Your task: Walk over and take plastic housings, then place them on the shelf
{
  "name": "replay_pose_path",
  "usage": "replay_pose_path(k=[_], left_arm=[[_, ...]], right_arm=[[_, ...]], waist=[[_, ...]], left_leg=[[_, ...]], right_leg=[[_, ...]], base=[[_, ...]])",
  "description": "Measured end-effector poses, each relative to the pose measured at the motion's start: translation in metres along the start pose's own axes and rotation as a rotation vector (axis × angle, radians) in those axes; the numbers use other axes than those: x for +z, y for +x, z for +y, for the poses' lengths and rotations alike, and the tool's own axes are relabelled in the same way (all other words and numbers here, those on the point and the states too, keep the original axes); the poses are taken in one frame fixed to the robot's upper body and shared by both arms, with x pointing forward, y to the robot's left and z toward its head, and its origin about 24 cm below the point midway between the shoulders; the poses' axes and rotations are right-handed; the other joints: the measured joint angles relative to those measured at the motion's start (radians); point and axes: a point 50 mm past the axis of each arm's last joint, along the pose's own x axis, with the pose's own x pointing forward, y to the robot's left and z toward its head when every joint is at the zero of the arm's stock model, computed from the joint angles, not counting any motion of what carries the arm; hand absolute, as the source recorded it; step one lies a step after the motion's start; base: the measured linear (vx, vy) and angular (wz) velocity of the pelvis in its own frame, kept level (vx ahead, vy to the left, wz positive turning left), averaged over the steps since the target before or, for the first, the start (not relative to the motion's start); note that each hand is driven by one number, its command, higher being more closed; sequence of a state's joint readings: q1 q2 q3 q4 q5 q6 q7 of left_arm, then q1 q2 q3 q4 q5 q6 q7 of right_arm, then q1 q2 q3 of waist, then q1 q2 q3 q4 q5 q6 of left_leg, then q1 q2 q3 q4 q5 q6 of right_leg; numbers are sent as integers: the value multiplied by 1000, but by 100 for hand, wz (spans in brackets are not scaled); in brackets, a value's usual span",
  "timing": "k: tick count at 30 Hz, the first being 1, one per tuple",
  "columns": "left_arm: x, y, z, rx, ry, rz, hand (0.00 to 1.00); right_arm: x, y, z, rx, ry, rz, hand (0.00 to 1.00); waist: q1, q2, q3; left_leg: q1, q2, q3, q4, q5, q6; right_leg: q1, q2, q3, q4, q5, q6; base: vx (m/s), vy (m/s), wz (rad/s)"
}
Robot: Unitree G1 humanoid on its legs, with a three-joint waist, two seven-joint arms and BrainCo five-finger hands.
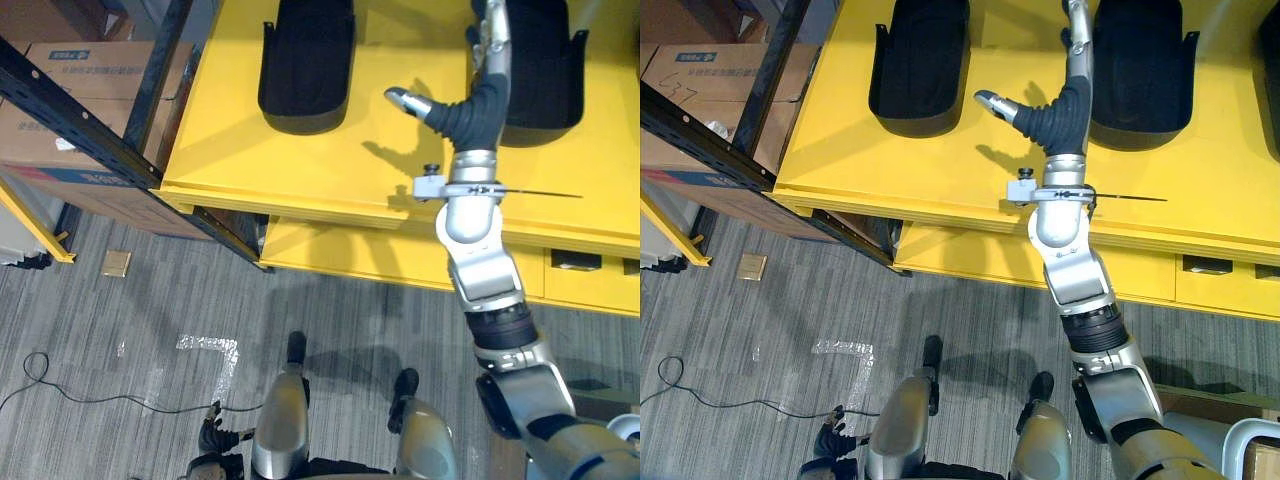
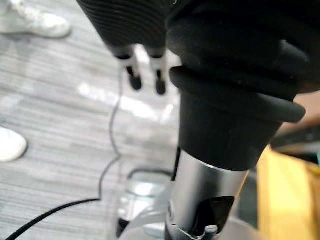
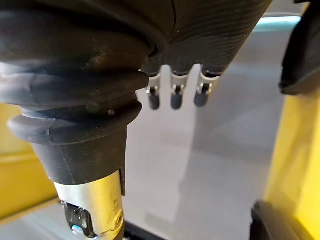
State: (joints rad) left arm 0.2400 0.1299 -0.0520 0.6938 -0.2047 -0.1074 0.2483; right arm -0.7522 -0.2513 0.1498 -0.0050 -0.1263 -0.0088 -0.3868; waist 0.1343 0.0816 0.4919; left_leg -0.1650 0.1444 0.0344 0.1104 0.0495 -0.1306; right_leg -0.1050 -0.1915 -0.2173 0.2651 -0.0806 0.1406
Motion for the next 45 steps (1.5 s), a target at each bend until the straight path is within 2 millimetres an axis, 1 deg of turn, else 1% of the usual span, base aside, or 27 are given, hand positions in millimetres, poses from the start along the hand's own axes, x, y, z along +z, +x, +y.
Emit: replay_pose_path(k=[2,3,4,6,12,14,17,20,27,36,45], left_arm=[[-4,0,0,9,-31,19,0],[-5,-1,0,9,-32,22,0],[-7,-1,-1,10,-35,29,0],[-7,-1,-2,10,-41,29,0],[-8,-2,-3,12,-72,36,0],[-8,-2,-3,13,-81,40,0],[-9,-2,-4,12,-83,43,0],[-10,-2,-4,11,-82,46,0],[-11,-2,-5,1,-83,51,0],[-11,-2,-6,-6,-84,51,0],[-12,-2,-6,-6,-83,52,0]], right_arm=[[-23,-3,4,48,-59,107,0],[-30,-4,5,58,-81,133,0],[-42,-6,5,70,-102,181,0],[-52,-8,6,93,-128,219,0],[-48,5,10,126,-142,201,0],[-54,7,12,134,-146,231,0],[-60,6,18,161,-151,261,0],[-67,4,20,171,-150,286,0],[-61,6,25,195,-121,233,0],[-58,2,39,239,-111,224,0],[-54,-1,49,256,-81,222,0]], waist=[[3,-3,-1],[5,-3,-1],[10,-3,-1],[16,-3,-1],[14,-3,-1],[21,-3,-1],[20,-3,-1],[21,-3,-1],[23,-3,-1],[22,-3,-1],[22,-3,-1]], left_leg=[[1,0,0,0,0,0],[0,0,0,0,0,0],[0,-1,-1,-1,1,0],[-1,-1,-3,-4,3,0],[-11,-7,-25,-15,14,-1],[-12,-7,-28,-18,16,0],[-11,-14,-32,-34,28,1],[-12,-20,-34,-34,29,2],[-15,-25,-54,-35,33,2],[-15,-27,-54,-35,34,3],[-12,-25,-55,-35,34,2]], right_leg=[[0,0,0,0,0,0],[0,0,-1,0,0,0],[0,-1,-1,0,0,0],[0,-1,-4,0,0,0],[0,-5,-25,2,-2,-2],[0,-5,-28,4,-3,-3],[-5,-12,-32,7,-5,-1],[-7,-20,-33,14,-7,2],[0,-25,-55,22,-13,1],[1,-27,-56,22,-13,1],[5,-24,-56,21,-13,1]], base=[[0,0,0],[0,0,0],[0,0,0],[-1,-4,4],[-2,-2,11],[-9,3,8],[-9,6,5],[-11,18,4],[-12,0,8],[0,0,0],[0,0,0]])
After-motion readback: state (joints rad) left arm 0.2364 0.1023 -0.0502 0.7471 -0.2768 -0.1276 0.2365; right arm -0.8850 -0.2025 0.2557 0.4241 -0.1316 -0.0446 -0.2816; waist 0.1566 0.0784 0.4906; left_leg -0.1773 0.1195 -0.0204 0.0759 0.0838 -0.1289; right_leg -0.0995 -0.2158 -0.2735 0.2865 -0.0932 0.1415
